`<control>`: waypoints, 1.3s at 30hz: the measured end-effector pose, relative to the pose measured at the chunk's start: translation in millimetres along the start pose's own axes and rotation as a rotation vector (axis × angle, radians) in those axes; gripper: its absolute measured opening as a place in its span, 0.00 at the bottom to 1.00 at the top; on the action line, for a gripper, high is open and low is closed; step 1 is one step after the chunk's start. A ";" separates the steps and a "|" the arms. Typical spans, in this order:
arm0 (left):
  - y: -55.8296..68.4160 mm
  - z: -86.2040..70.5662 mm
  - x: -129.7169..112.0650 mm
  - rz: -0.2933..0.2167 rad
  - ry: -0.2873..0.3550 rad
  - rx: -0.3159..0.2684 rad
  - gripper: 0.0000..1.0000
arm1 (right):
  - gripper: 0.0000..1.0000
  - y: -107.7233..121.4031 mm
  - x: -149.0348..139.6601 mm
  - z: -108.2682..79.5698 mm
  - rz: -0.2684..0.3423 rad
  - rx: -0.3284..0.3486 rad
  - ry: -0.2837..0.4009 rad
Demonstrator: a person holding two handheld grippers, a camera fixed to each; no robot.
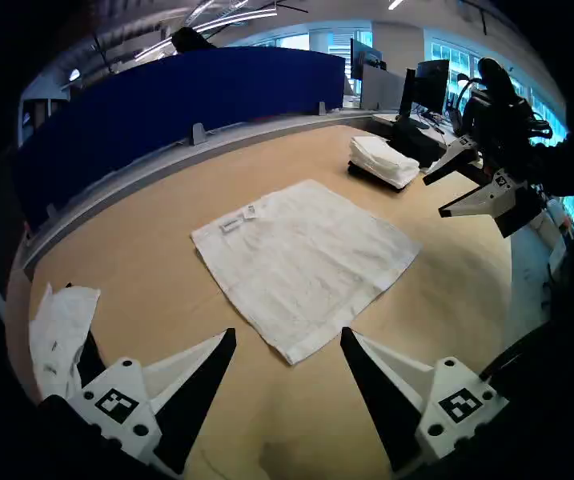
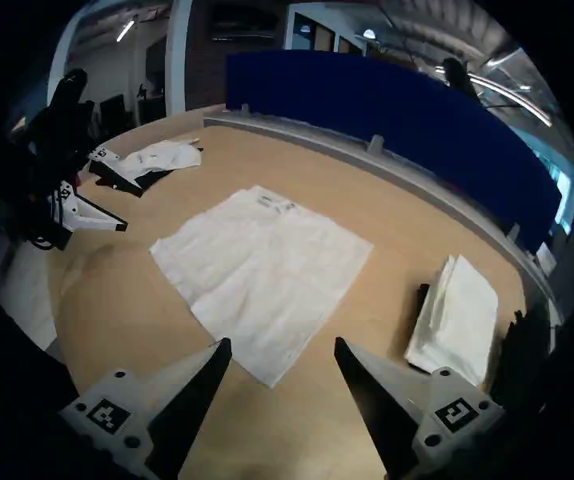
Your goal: Fold towel
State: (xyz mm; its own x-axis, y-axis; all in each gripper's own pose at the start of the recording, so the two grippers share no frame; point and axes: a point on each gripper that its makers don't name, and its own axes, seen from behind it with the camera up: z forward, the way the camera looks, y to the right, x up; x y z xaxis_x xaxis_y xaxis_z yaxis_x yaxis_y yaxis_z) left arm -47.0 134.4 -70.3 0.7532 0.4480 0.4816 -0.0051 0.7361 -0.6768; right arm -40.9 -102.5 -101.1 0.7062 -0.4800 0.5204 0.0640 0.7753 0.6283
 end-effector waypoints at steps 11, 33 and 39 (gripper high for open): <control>4.4 34.9 -39.1 -0.016 -0.092 -0.036 0.97 | 1.00 -11.5 -25.5 26.1 0.020 0.026 -0.030; 8.8 55.6 -58.5 -0.059 -0.173 -0.050 0.66 | 0.93 -17.0 -48.3 44.0 0.048 0.043 -0.061; 7.2 55.5 -59.9 -0.063 -0.188 -0.042 0.53 | 0.87 -20.1 -52.2 46.5 0.055 0.045 -0.066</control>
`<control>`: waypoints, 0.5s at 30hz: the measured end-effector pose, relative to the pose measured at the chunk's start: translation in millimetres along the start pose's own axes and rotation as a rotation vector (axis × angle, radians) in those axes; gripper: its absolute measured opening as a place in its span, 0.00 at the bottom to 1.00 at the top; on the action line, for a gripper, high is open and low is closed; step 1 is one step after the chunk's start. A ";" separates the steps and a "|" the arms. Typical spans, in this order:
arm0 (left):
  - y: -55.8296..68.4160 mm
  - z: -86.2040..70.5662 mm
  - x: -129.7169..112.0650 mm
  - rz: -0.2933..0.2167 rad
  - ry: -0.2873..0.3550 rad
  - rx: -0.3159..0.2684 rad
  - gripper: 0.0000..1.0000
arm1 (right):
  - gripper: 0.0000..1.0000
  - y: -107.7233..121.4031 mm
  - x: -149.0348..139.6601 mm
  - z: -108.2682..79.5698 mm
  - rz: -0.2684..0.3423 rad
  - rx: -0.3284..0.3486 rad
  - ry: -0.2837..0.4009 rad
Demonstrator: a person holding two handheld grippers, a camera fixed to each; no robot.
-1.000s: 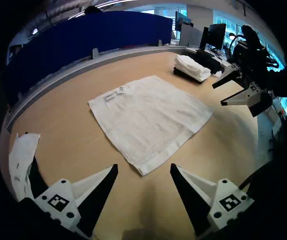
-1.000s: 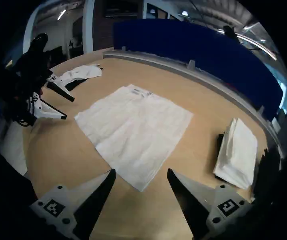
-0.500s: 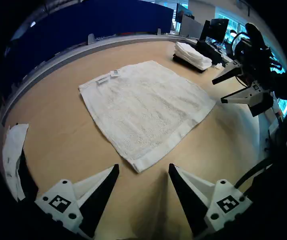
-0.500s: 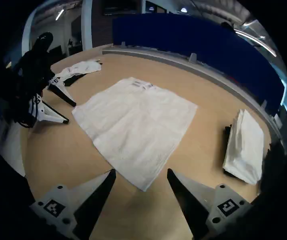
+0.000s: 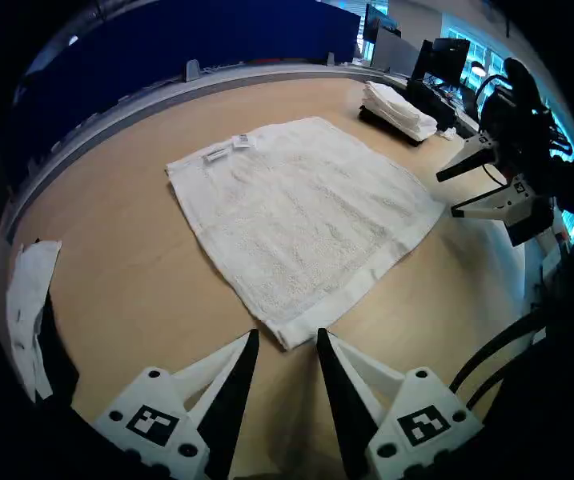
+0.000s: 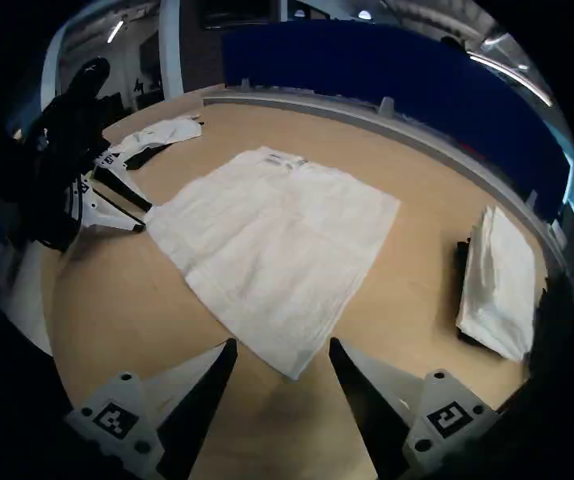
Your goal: Fold towel
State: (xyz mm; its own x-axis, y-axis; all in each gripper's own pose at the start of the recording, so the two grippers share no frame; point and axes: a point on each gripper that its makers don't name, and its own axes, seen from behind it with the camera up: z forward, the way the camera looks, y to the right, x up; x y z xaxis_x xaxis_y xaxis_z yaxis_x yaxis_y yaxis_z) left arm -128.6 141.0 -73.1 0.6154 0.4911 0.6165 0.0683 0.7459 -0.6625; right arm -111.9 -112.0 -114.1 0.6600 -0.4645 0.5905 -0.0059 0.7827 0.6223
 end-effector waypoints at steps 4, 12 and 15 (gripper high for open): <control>-1.1 0.1 -1.2 0.008 -0.005 0.011 0.42 | 0.86 0.5 -3.4 1.6 -0.001 -0.006 -0.006; -8.6 1.1 -2.4 0.002 -0.008 0.065 0.15 | 0.86 1.3 -8.1 1.1 0.011 -0.011 -0.013; -7.9 1.1 -2.4 -0.002 -0.008 0.065 0.14 | 0.86 2.3 -9.1 1.8 0.017 -0.016 -0.014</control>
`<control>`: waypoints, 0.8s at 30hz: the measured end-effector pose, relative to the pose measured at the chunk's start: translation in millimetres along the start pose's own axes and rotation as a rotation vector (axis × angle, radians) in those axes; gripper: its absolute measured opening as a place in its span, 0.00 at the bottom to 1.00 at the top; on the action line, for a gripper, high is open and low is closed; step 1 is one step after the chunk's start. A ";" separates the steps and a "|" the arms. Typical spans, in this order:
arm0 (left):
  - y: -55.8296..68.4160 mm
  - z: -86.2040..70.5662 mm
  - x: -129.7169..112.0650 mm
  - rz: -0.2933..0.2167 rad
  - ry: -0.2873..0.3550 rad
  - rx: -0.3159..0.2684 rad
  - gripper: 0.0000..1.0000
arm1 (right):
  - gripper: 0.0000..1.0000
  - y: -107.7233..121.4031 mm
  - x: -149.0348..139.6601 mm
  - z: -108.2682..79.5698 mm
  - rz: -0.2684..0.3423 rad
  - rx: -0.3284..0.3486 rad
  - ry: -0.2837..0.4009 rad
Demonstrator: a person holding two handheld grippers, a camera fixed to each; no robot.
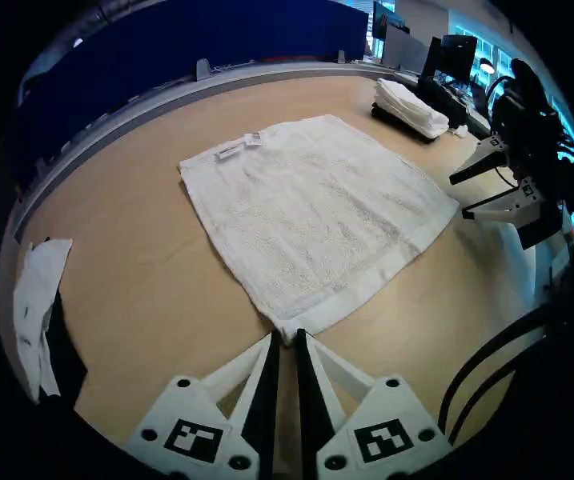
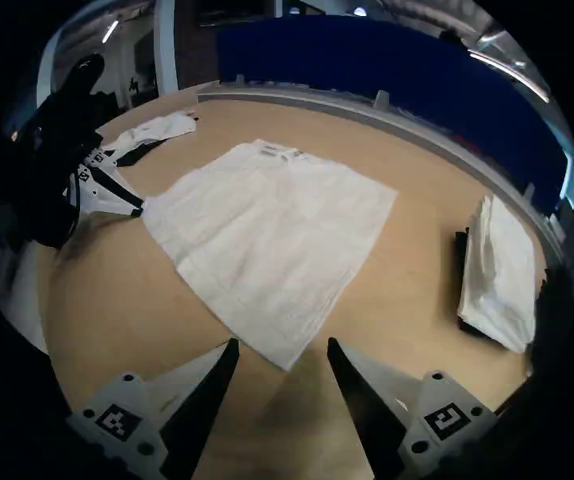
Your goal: Fold towel
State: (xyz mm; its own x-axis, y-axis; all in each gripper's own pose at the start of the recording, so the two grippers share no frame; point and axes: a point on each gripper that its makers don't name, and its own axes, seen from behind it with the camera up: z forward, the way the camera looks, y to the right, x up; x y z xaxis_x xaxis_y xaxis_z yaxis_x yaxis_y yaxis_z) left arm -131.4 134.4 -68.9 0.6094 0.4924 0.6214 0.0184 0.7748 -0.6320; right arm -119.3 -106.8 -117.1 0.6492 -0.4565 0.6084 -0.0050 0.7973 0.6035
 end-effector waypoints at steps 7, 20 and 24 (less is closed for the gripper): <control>0.8 -0.4 -1.0 0.012 0.001 0.002 0.12 | 0.66 0.0 -5.5 2.8 0.005 -0.006 -0.021; -0.6 -1.7 -1.0 0.013 0.006 0.007 0.11 | 0.29 -5.5 -13.9 4.3 0.001 0.002 -0.046; -0.5 -2.1 -1.3 0.012 0.006 0.007 0.11 | 0.18 -2.4 -14.4 4.1 0.021 -0.004 -0.053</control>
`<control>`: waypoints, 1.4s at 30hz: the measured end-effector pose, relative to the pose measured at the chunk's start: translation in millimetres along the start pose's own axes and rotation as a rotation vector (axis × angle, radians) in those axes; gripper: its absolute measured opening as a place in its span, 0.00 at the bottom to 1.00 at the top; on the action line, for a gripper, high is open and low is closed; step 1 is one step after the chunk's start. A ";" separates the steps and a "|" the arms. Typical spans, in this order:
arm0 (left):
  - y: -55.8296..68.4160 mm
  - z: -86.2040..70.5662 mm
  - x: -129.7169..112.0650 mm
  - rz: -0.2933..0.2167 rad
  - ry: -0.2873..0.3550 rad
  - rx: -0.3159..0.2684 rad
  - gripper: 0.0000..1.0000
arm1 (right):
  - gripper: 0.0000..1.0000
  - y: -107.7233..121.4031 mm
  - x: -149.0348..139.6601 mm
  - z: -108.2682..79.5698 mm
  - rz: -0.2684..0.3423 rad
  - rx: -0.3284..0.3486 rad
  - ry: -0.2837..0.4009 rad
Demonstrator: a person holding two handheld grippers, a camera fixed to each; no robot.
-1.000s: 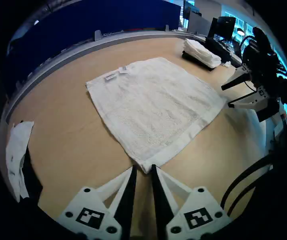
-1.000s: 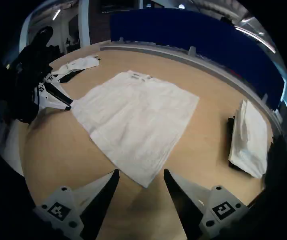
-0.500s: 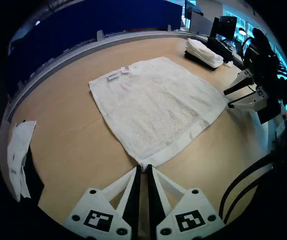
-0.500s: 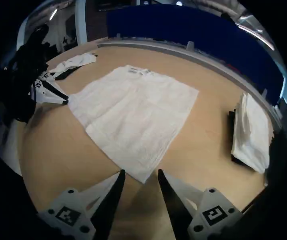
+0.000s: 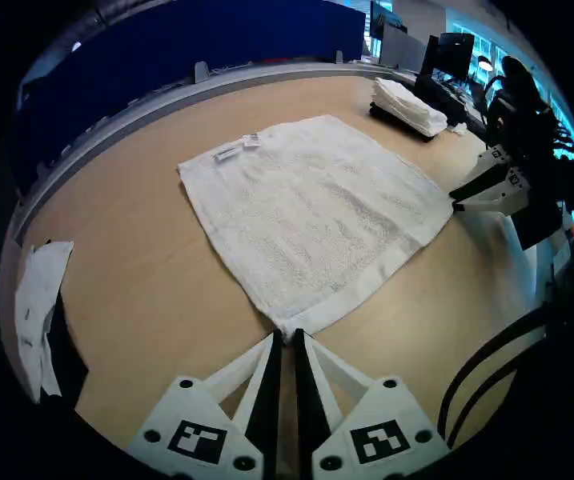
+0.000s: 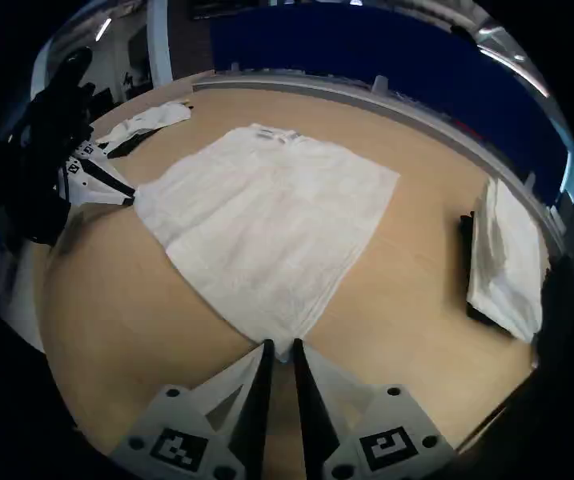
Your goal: Fold towel
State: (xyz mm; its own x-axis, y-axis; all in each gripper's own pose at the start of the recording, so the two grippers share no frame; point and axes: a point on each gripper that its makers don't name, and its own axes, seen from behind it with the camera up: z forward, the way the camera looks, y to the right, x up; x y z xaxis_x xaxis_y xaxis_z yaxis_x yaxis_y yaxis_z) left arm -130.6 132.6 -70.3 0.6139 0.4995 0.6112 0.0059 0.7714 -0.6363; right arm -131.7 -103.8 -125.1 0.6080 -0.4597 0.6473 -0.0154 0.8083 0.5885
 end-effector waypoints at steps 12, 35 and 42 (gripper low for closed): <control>3.1 -3.4 0.3 -0.020 -0.001 -0.006 0.06 | 0.14 1.7 2.7 -5.1 0.006 -0.002 -0.002; 14.4 -21.8 8.6 -0.081 0.021 -0.023 0.04 | 0.13 1.2 23.9 -22.4 0.023 0.022 0.034; 20.6 -38.8 12.9 -0.117 0.029 -0.032 0.04 | 0.13 -1.5 32.1 -36.8 0.024 0.029 0.049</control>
State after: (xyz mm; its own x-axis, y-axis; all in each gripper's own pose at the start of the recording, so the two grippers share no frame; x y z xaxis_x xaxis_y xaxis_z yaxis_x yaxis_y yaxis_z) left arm -91.9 139.6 -93.8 0.6304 0.3943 0.6687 0.1039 0.8108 -0.5760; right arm -82.9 -106.2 -123.1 0.6457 -0.4213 0.6369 -0.0530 0.8073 0.5877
